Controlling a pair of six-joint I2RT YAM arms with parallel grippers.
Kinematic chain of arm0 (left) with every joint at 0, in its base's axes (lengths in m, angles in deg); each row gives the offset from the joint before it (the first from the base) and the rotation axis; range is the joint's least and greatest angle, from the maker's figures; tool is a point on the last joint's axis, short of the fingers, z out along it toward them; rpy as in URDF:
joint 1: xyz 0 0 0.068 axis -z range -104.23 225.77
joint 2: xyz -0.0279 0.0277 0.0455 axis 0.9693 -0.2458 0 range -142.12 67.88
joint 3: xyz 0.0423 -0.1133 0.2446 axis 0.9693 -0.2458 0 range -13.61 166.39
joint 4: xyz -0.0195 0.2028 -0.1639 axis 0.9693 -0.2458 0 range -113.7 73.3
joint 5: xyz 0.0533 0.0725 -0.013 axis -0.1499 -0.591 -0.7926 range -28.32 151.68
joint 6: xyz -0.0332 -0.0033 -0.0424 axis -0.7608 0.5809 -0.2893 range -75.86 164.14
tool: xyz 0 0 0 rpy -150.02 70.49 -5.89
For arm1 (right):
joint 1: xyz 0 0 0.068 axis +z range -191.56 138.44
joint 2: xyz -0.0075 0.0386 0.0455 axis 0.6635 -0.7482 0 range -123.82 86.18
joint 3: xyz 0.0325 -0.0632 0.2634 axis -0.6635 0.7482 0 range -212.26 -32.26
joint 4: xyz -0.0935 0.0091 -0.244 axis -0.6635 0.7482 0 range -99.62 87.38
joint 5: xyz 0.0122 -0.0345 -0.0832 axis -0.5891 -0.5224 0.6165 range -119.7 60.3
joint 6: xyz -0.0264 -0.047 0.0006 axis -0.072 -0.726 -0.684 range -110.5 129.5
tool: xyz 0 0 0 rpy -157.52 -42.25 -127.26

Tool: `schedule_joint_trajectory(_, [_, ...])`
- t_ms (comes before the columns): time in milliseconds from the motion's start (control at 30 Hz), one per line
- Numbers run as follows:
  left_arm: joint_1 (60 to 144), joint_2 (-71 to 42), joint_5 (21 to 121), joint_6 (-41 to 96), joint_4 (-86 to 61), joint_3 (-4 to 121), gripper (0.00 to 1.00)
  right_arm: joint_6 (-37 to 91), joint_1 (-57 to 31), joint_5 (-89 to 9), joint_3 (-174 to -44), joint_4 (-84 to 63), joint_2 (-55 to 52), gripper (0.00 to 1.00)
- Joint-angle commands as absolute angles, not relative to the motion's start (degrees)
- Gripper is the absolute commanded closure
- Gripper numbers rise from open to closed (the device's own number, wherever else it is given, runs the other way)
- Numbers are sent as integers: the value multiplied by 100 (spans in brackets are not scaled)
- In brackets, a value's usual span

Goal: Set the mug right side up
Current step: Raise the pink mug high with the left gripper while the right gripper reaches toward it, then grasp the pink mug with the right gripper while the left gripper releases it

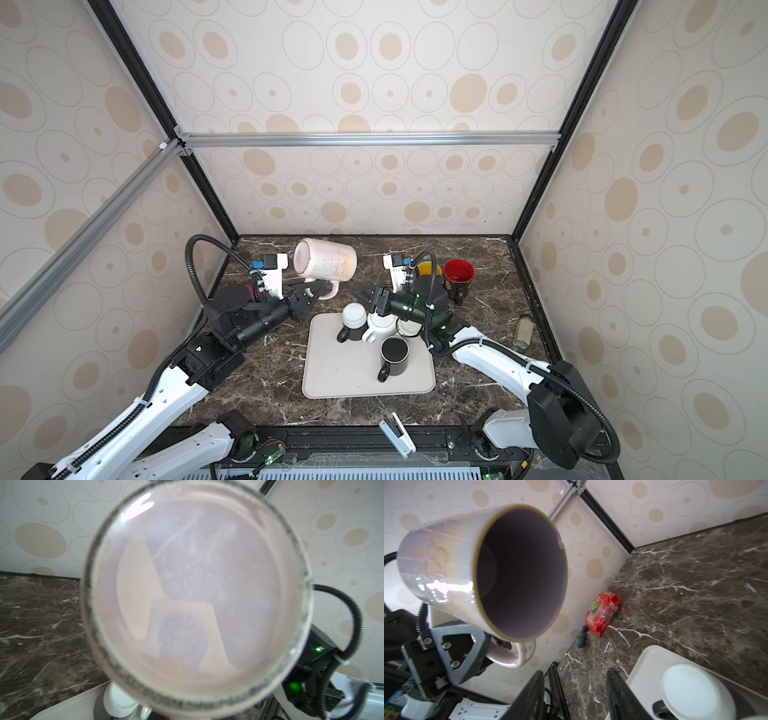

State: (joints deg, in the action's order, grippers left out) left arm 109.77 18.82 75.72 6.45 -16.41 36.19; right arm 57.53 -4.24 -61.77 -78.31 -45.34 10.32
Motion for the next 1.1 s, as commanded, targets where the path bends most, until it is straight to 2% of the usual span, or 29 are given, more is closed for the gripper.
schedule_joint_trajectory(0, [10926, 1968, 8179, -19, 226, 3728, 100, 6338, -343, -6900, -7832, -6023, 881, 49])
schedule_joint_trajectory(400, [10923, 1647, 8831, -653, 1150, 3618, 100, 6408, -258, -6932, -7863, -6739, 1158, 49])
schedule_joint_trajectory(600, [10925, 1419, 9468, -1117, 1968, 3407, 100, 6793, -261, -6877, -8120, -7254, 987, 51])
schedule_joint_trajectory(733, [10913, 1296, 9628, -1546, 2742, 3159, 100, 7615, -263, -6761, -8319, -8426, 529, 76])
schedule_joint_trajectory(767, [10911, 1258, 9648, -1587, 2799, 3155, 100, 7796, -263, -6713, -8376, -8663, 434, 90])
schedule_joint_trajectory(800, [10910, 1228, 9682, -1605, 2820, 3140, 100, 7926, -256, -6692, -8418, -8832, 355, 97])
schedule_joint_trajectory(833, [10910, 1193, 9699, -1630, 2834, 3133, 100, 8064, -262, -6756, -8501, -9005, 254, 100])
schedule_joint_trajectory(1033, [10818, 1151, 9738, -1578, 2617, 3063, 100, 8038, -236, -6719, -8619, -8798, 267, 100])
schedule_joint_trajectory(1067, [10776, 1184, 9699, -1550, 2529, 3047, 90, 7913, -238, -6708, -8622, -8549, 350, 100])
